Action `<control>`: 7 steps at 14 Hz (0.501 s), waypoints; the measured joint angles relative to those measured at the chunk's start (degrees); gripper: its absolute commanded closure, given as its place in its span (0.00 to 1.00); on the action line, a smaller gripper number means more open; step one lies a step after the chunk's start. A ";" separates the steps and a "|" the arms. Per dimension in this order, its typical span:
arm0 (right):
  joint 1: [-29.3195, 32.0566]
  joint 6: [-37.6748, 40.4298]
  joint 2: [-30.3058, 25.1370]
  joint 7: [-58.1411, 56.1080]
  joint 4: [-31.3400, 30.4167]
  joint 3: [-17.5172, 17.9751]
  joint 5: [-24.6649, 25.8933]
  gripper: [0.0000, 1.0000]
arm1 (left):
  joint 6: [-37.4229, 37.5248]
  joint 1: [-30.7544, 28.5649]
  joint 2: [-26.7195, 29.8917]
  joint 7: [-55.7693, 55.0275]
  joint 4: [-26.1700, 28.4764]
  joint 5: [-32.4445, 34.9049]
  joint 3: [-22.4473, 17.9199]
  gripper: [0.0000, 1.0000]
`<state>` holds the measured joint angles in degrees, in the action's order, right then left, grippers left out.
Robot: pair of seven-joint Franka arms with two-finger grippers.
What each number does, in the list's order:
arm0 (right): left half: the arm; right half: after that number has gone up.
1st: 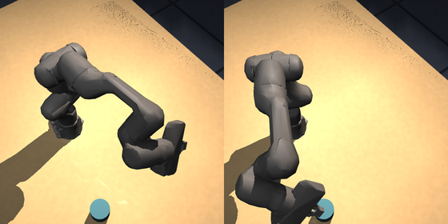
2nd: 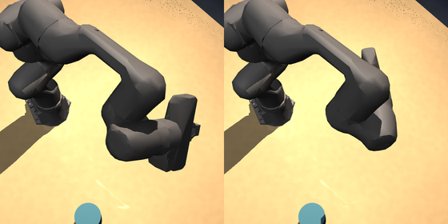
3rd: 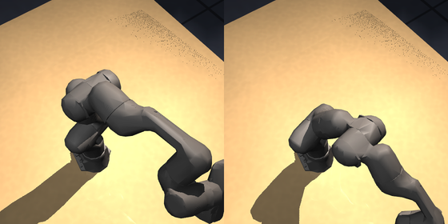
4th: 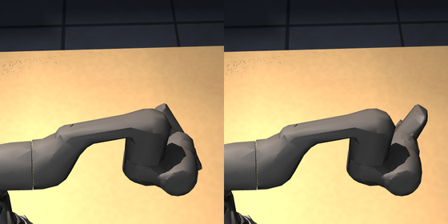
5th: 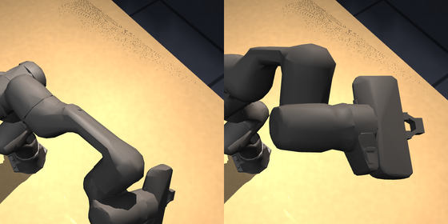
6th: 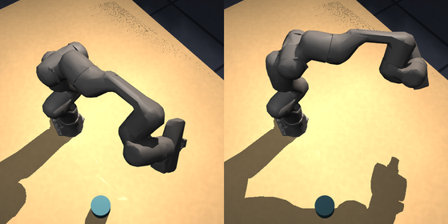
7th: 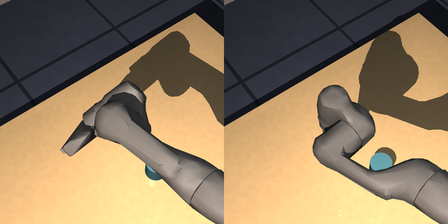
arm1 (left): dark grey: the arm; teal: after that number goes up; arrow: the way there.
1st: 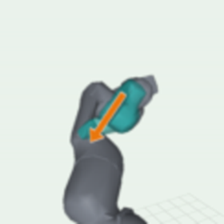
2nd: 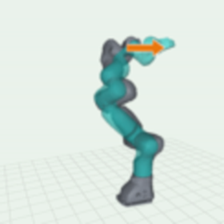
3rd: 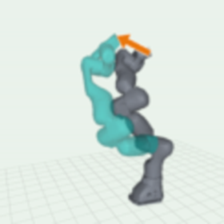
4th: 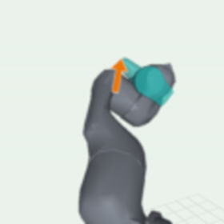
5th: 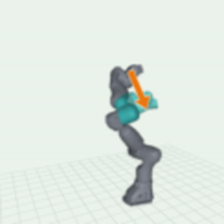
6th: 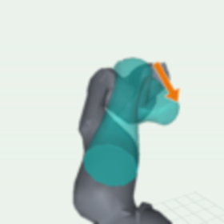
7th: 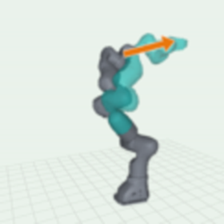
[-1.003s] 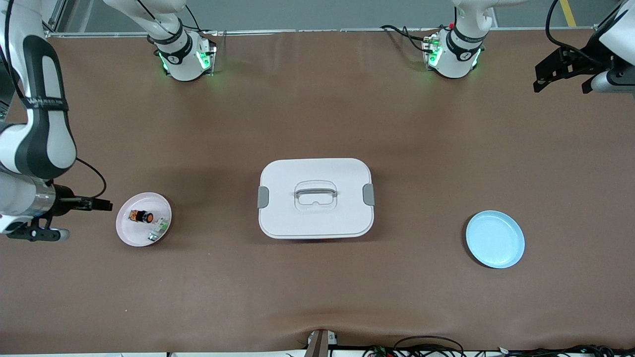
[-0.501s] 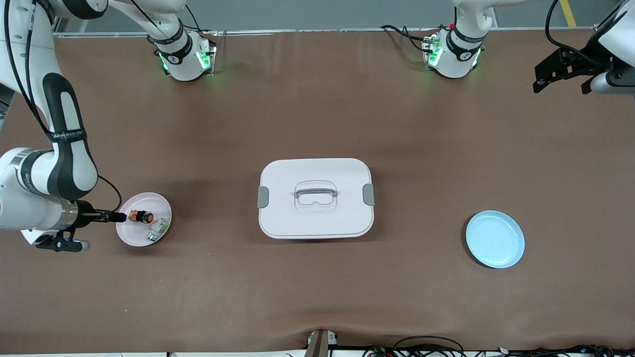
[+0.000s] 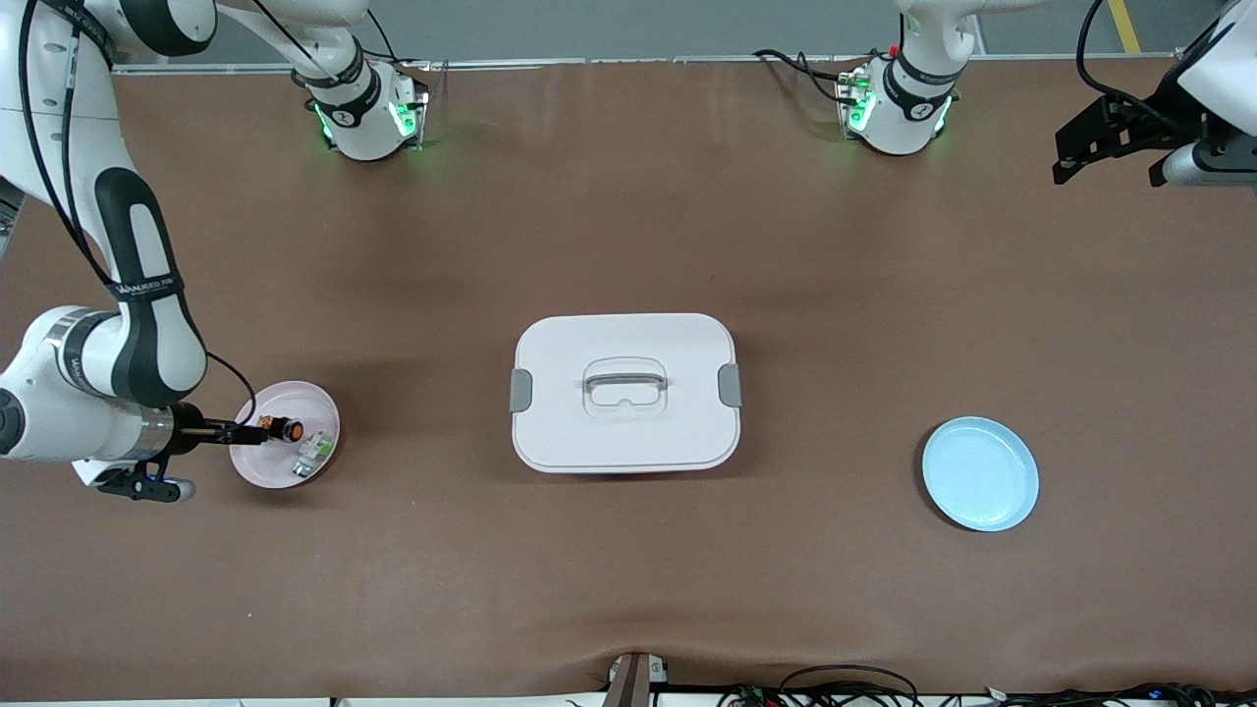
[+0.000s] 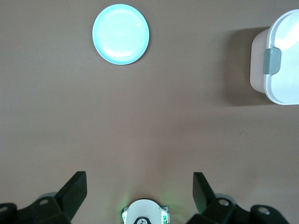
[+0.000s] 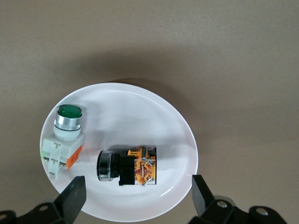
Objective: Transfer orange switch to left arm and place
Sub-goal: 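Reach the right gripper down to the orange switch on the white plate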
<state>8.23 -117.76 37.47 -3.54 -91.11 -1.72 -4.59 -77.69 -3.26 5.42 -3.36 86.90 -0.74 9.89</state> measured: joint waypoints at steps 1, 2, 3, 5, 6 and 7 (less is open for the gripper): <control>-0.02 -0.89 0.10 0.03 -0.69 0.03 -0.01 0.00 | 0.00 0.00 0.00 0.00 0.00 0.01 0.03 0.00; -0.07 -1.48 0.15 0.07 -1.24 0.06 -0.01 0.00 | 0.00 -0.01 0.00 0.00 0.00 0.04 0.02 0.00; -0.13 -1.96 0.18 0.10 -1.71 0.09 -0.03 0.00 | 0.00 -0.01 -0.01 0.00 0.00 0.05 0.02 0.00; -0.34 -3.43 0.22 0.18 -2.63 0.16 -0.08 0.00 | 0.00 -0.03 -0.02 0.00 0.00 0.08 0.02 0.00; -0.42 -4.09 0.23 0.24 -3.17 0.21 -0.11 0.00 | 0.00 -0.03 -0.02 0.00 0.00 0.09 0.02 0.00; -0.50 -4.69 0.23 0.27 -3.64 0.27 -0.28 0.00 | 0.00 -0.03 -0.02 0.00 0.00 0.09 0.02 0.00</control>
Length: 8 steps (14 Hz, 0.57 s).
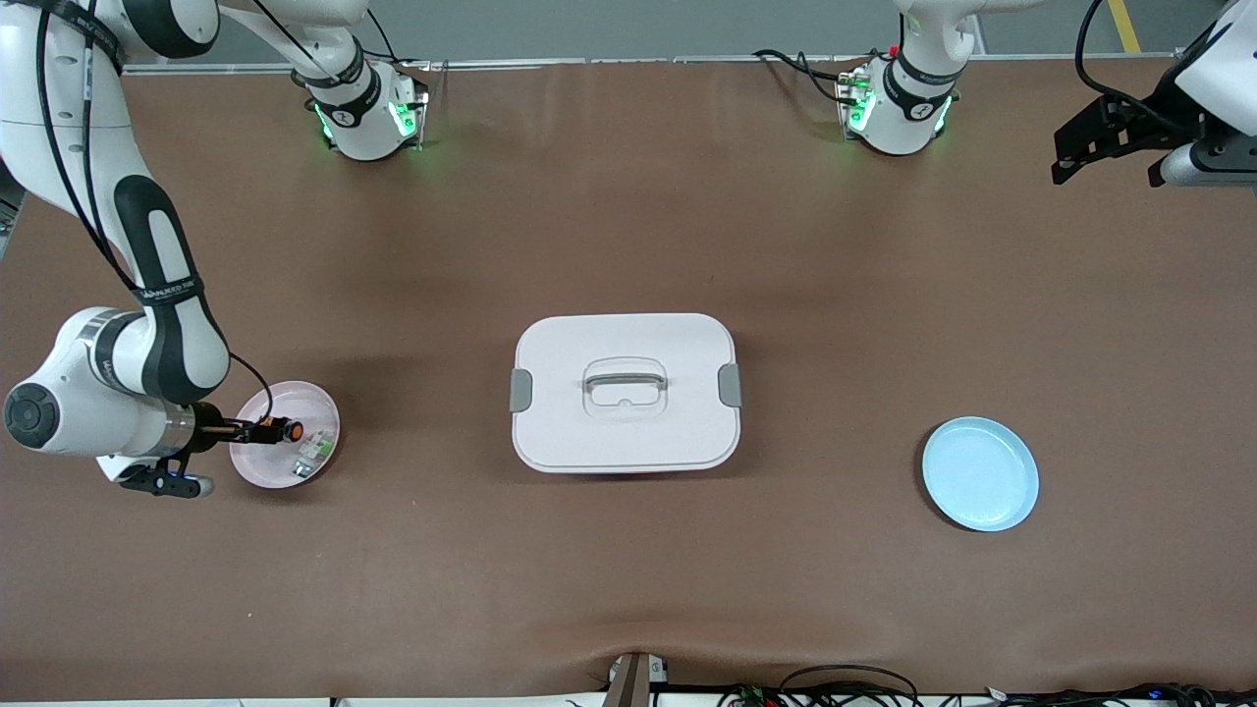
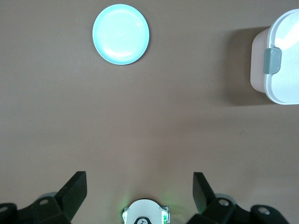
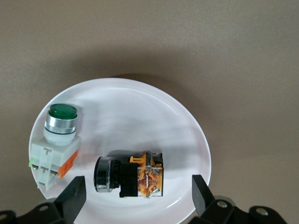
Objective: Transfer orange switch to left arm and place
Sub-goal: 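Close the right gripper on the orange-and-black switch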
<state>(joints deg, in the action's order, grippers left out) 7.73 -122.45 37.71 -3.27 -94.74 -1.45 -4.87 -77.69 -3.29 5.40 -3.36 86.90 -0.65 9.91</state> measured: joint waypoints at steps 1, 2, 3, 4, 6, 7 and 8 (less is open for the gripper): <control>-0.09 -0.69 0.00 0.00 -0.45 0.06 -0.39 0.00 | 0.00 0.00 0.00 0.00 0.00 0.00 0.00 0.00; -0.19 -1.32 0.00 0.00 -0.90 0.09 -0.64 0.00 | 0.00 0.01 -0.01 0.00 0.00 0.00 0.00 0.00; -0.27 -2.17 0.00 0.02 -1.45 0.11 -0.70 0.00 | 0.00 0.03 -0.04 0.00 0.00 0.00 0.02 0.00; -0.31 -3.08 0.01 0.03 -2.11 0.11 -0.71 0.00 | 0.00 0.03 -0.09 0.00 0.00 0.00 0.05 0.00; -0.34 -4.12 0.01 0.05 -3.45 0.11 -0.71 0.00 | 0.00 0.03 -0.20 0.00 0.01 0.00 0.07 0.00; -0.35 -4.37 0.02 0.05 -4.02 0.11 -0.72 0.00 | 0.00 0.03 -0.20 0.00 0.00 0.00 0.07 0.00; -0.37 -4.75 0.02 0.05 -4.57 0.11 -0.73 0.00 | 0.00 0.03 -0.20 0.00 0.00 0.00 0.07 0.00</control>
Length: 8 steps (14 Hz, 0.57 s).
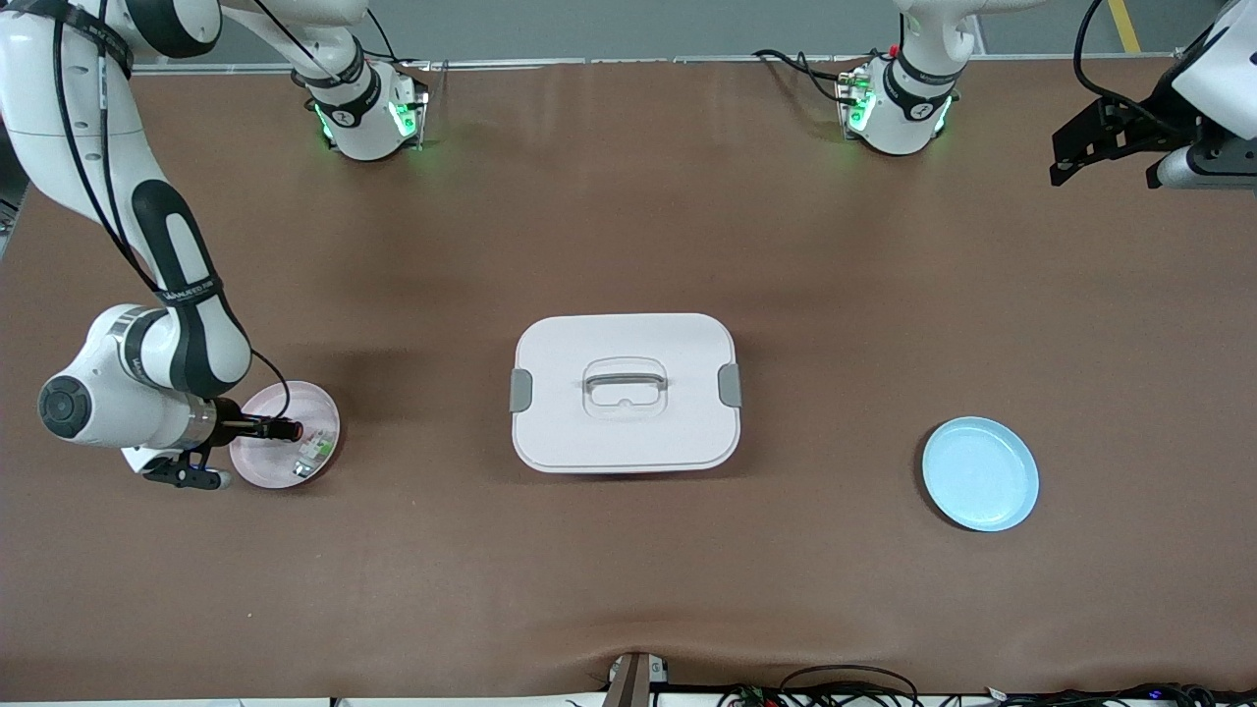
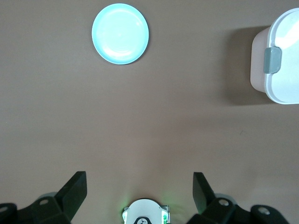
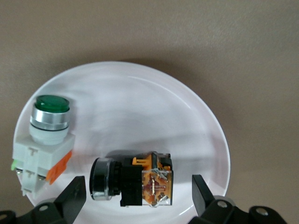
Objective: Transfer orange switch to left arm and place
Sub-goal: 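Close the right gripper on the orange-and-black switch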
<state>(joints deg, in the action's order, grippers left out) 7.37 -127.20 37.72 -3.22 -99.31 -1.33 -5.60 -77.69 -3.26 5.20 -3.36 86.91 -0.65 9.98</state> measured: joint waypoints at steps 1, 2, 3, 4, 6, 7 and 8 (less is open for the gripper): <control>-0.01 -0.71 0.00 0.00 -0.60 0.00 0.00 0.00 | 0.00 0.00 0.00 0.00 0.00 0.00 0.00 0.00; -0.02 -1.43 0.00 0.00 -1.20 0.00 0.00 0.00 | 0.00 0.00 0.00 0.00 0.00 0.00 0.00 0.00; -0.03 -1.93 0.00 0.01 -1.61 0.00 0.00 0.00 | 0.00 -0.02 0.00 0.00 0.00 0.00 0.00 0.00; -0.06 -2.30 0.00 0.01 -1.87 0.00 0.00 0.00 | 0.00 -0.04 0.00 0.00 0.00 0.00 0.00 0.00; -0.09 -2.63 0.00 0.02 -1.99 0.00 -0.01 0.00 | 0.00 -0.05 0.00 0.00 0.00 0.00 0.00 0.00; -0.09 -2.71 0.00 0.02 -1.99 0.00 -0.01 0.00 | -0.04 -0.06 0.00 0.00 0.00 0.00 0.00 0.00; -0.10 -2.82 0.00 0.02 -2.00 0.01 -0.05 0.00 | -0.11 -0.08 -0.01 0.00 0.00 0.00 0.00 0.00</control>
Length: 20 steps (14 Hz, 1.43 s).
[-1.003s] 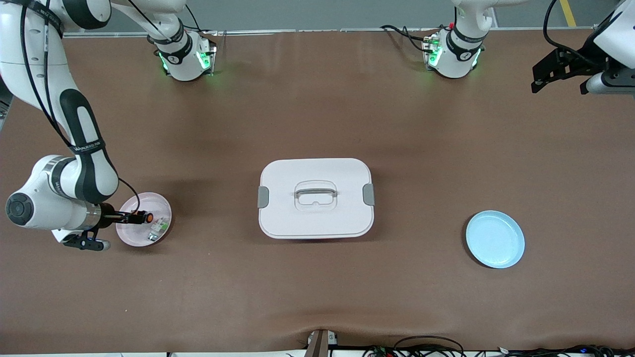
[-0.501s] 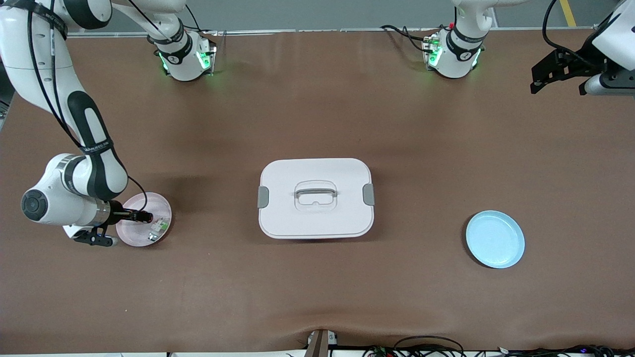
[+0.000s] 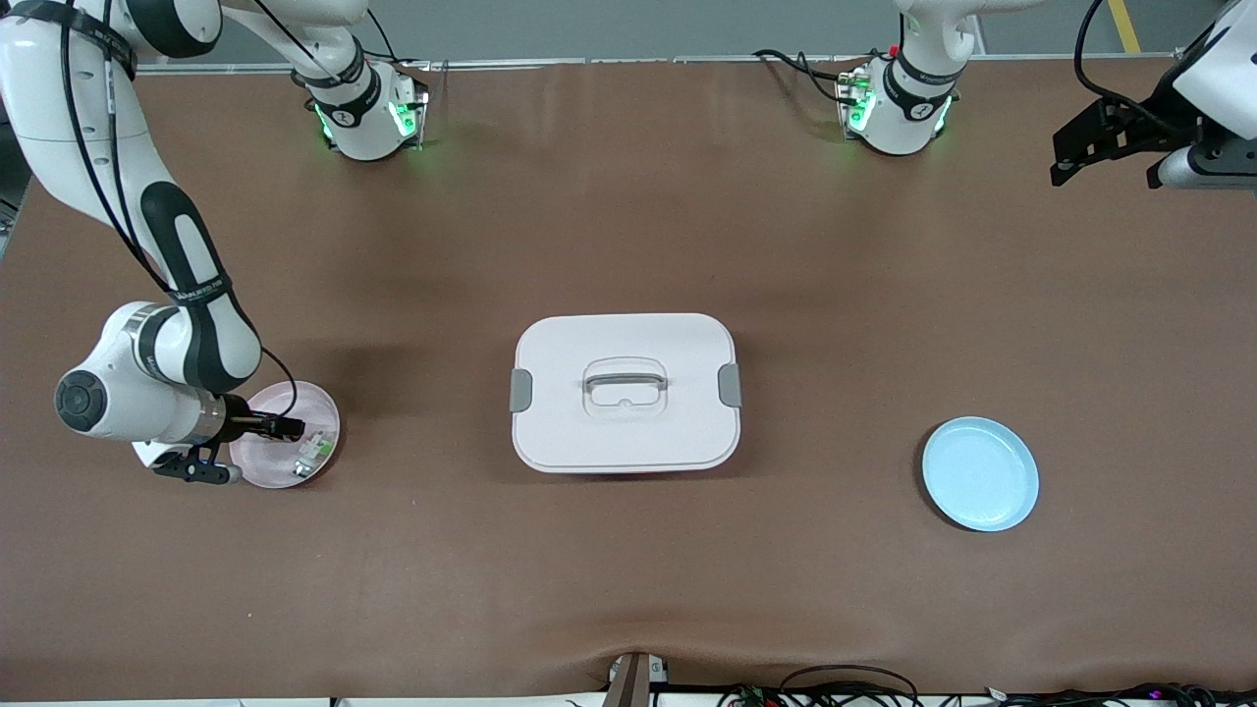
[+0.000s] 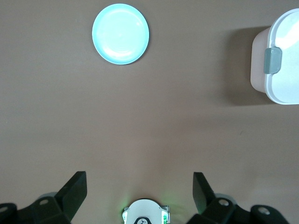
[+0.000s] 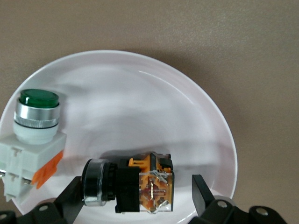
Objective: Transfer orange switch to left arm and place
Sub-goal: 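Close the right gripper on the orange-and-black switch, then lift the switch with the right gripper and carry it over the box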
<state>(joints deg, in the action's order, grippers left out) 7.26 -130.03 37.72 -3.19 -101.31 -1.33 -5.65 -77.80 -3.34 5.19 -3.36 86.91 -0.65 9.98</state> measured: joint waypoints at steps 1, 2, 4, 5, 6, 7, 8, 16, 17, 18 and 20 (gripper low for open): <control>0.00 -0.11 0.00 0.03 0.00 0.00 -0.24 0.00 | -0.03 0.00 -0.01 0.00 0.00 0.00 0.00 0.00; -0.01 -0.18 0.00 0.04 -0.01 0.00 -0.67 0.00 | -0.03 0.00 -0.02 0.00 0.00 0.00 0.00 0.00; -0.01 -0.21 0.00 0.04 -0.01 0.00 -1.06 0.26 | -0.04 -0.03 -0.04 0.00 0.00 0.00 0.00 0.00; -0.01 -0.22 0.00 0.05 -0.01 0.00 -1.09 0.37 | -0.04 -0.06 -0.04 0.00 0.00 0.00 0.00 0.00; -0.01 -0.22 0.00 0.06 -0.02 0.00 -1.10 0.48 | -0.05 -0.08 -0.04 0.00 0.00 0.00 0.00 0.00; -0.01 -0.22 -0.03 0.16 -0.01 0.00 -1.11 0.58 | -0.06 -0.09 -0.04 0.00 0.00 0.00 -0.01 0.00; -0.01 -0.23 -0.03 0.17 -0.01 0.00 -1.11 0.67 | -0.06 -0.09 -0.04 0.00 0.00 0.00 -0.01 0.00; 0.00 8.65 -2.74 -2.07 1.75 -0.08 -1.06 0.75 | -0.07 -0.12 -0.05 0.00 0.00 0.00 -0.02 0.00; 0.00 11.31 -4.31 -2.67 2.35 -0.06 -1.05 0.76 | -0.07 -0.13 -0.06 0.00 0.00 0.00 -0.02 0.00; -0.02 14.09 -6.03 -2.91 2.89 0.01 -1.06 0.76 | -0.07 -0.14 -0.07 0.00 0.00 0.00 -0.02 0.00; -0.41 20.40 -9.06 -2.90 3.87 0.22 -1.14 0.76 | -0.11 -0.20 -0.11 0.00 0.00 0.00 -0.04 0.00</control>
<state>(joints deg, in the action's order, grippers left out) 6.85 -109.63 28.66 -6.09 -97.44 -1.11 -6.79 -77.91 -3.53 5.08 -3.36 86.91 -0.65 9.94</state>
